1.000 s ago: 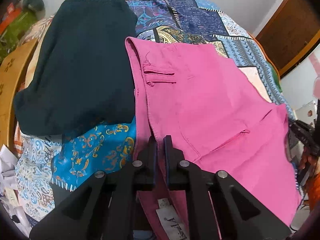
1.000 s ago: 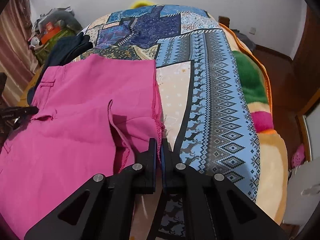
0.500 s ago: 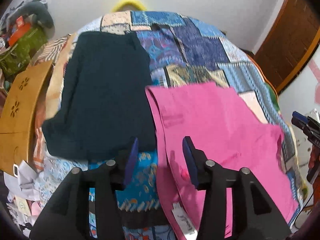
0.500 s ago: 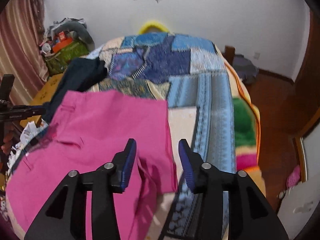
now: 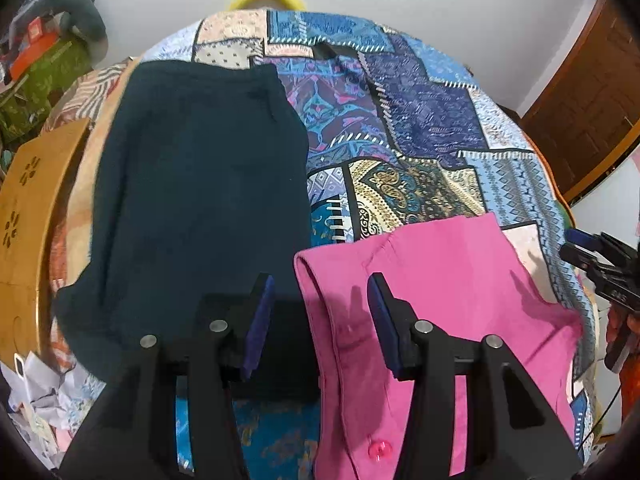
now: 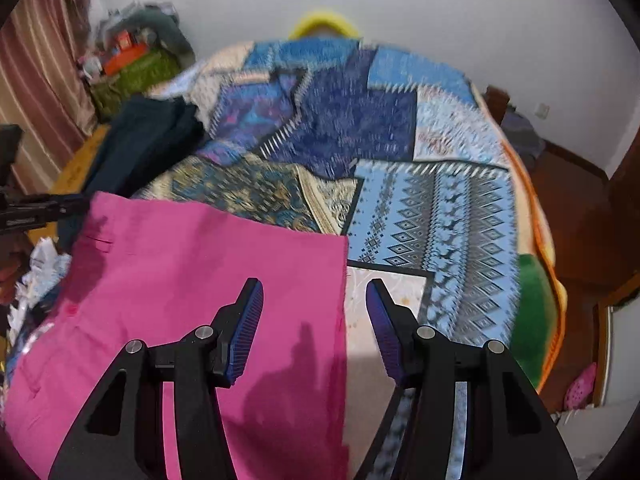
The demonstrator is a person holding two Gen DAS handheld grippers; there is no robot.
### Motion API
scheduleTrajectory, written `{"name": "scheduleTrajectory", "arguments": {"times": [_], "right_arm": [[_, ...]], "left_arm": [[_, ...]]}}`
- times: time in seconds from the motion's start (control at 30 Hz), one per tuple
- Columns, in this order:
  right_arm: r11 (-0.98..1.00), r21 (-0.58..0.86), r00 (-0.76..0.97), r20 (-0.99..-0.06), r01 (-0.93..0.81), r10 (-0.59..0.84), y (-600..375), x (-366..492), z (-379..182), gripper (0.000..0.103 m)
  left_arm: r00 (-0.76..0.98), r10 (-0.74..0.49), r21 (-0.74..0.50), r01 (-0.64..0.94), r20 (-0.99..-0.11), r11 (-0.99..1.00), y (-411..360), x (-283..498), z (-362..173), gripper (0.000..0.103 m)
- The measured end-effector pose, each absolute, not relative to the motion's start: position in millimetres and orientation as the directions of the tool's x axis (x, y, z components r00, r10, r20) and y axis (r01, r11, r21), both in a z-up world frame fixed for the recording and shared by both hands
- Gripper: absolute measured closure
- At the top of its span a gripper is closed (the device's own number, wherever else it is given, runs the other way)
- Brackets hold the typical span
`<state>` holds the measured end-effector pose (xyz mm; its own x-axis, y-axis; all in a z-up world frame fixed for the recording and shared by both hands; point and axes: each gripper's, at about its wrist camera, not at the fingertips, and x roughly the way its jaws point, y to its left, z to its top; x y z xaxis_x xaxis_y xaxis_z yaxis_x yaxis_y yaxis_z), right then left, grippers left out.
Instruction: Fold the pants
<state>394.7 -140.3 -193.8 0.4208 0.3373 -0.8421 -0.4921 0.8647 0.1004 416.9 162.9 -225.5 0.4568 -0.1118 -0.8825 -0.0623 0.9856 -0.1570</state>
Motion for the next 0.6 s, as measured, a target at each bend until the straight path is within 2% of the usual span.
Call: {"name": "scheduleTrajectory", "arguments": {"times": [0.13,0.27,0.43,0.5,0.53,0.57,0.6], "right_arm": [[0.863,0.079,0.364,-0.885,-0.5,0.292,-124.7,426.1,-223.8,0.053],[0.869,0.055,0.32,-0.917,-0.491,0.239,-112.4,449.4,-253.8,0.053],[0.878,0.086,0.301,-0.92,-0.471,0.252,-99.8,460.6,-277.5,0.053],[0.877,0.057,0.319,-0.918,-0.478,0.234,-93.0,457.3,-281.0,0.053],[0.871,0.029,0.335,-0.916,-0.491,0.219,-89.1,454.3,-281.3,0.057],[0.863,0.028,0.338,-0.914,-0.504,0.226,-87.0,451.6,-281.4,0.068],[0.859,0.041,0.331,-0.913,-0.51,0.24,-86.8,450.9,-281.3,0.074]], "left_arm": [[0.439,-0.137,-0.181,-0.058,-0.888,0.982,162.5,427.6,-240.6,0.056],[0.461,-0.089,-0.117,-0.032,-0.883,0.993,157.2,426.6,-244.7,0.074],[0.477,-0.07,-0.093,-0.025,-0.876,0.995,156.3,422.5,-244.2,0.081],[0.479,-0.065,-0.091,-0.032,-0.875,0.995,157.4,422.3,-244.1,0.084],[0.479,-0.051,-0.078,-0.036,-0.876,0.996,156.8,422.5,-244.4,0.086],[0.481,-0.037,-0.061,-0.034,-0.876,0.998,154.6,422.6,-244.5,0.088],[0.484,-0.025,-0.046,-0.033,-0.875,0.998,151.9,422.1,-244.7,0.089]]}}
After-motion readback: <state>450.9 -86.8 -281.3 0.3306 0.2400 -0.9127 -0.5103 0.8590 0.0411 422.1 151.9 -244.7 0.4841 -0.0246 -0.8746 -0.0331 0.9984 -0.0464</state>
